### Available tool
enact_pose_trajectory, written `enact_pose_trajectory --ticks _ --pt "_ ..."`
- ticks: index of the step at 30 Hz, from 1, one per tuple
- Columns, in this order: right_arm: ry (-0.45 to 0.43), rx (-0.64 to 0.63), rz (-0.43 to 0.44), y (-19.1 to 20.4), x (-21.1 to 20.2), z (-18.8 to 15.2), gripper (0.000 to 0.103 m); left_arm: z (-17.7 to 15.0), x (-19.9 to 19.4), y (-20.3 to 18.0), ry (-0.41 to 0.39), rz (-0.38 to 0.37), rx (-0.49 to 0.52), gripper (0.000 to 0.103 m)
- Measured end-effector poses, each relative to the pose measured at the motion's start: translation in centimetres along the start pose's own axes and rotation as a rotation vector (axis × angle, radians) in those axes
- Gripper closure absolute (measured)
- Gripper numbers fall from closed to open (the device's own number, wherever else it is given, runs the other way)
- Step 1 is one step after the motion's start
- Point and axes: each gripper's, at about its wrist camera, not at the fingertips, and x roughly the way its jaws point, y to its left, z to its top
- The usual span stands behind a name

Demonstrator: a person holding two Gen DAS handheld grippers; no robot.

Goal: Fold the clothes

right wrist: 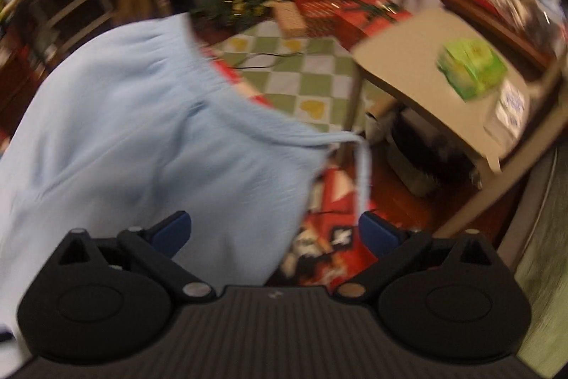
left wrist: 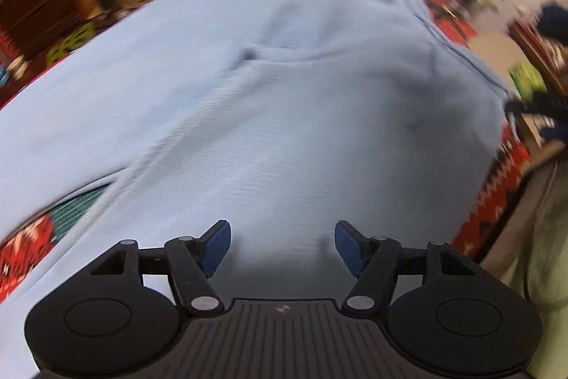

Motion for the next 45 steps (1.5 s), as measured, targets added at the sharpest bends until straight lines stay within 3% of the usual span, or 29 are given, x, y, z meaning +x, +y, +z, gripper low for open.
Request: enact_pose_trajectory --ticks 1,6,8,13,18,20,29,35,40,42,45 --pt "0.009 0.040 0.010 -1.0 0.7 0.4 0.019 0.3 0.4 -0.7 0.010 -0.007 0.012 0.039" --pt "0.040 0.137 0.087 -3.5 3.6 1.4 0.060 1.3 1.5 -3.7 0.045 -0.027 0.071 0.040" --pt "0.049 0.148 0.122 -3.9 4.3 1.4 0.066 1.6 1.6 -4.5 0.047 -0.033 0.109 0.040" --pt "0.050 0.196 0.176 -4.0 5.6 1.1 0.067 2.0 1.7 -6.0 0.052 -0.029 0.171 0.040" --pt "0.018 0.163 0.141 -3.1 4.9 0.8 0.085 2.0 1.4 -6.3 0.059 -0.030 0.183 0.048" --pt "0.005 0.152 0.135 -2.9 3.4 0.6 0.086 1.8 1.1 -6.5 0.058 -0.028 0.201 0.053" --pt "-0.063 0.146 0.112 -4.0 -3.9 -0.2 0.090 1.2 -0.6 -7.0 0.035 -0.038 0.255 0.055" --pt "-0.023 0.187 0.059 -4.9 -2.3 -1.4 0.089 1.1 -0.7 -5.9 0.031 -0.044 0.238 0.055" --pt "0.028 0.155 0.058 -4.9 1.1 -1.4 0.080 0.8 -0.6 -4.7 0.037 -0.035 0.210 0.055" --pt "0.017 0.171 0.057 -5.5 0.2 -1.5 0.066 0.6 -0.7 -4.2 0.036 -0.031 0.198 0.055" --pt "-0.007 0.139 0.025 -6.7 -1.4 -1.8 0.066 0.4 -0.9 -3.8 0.035 -0.025 0.177 0.055"
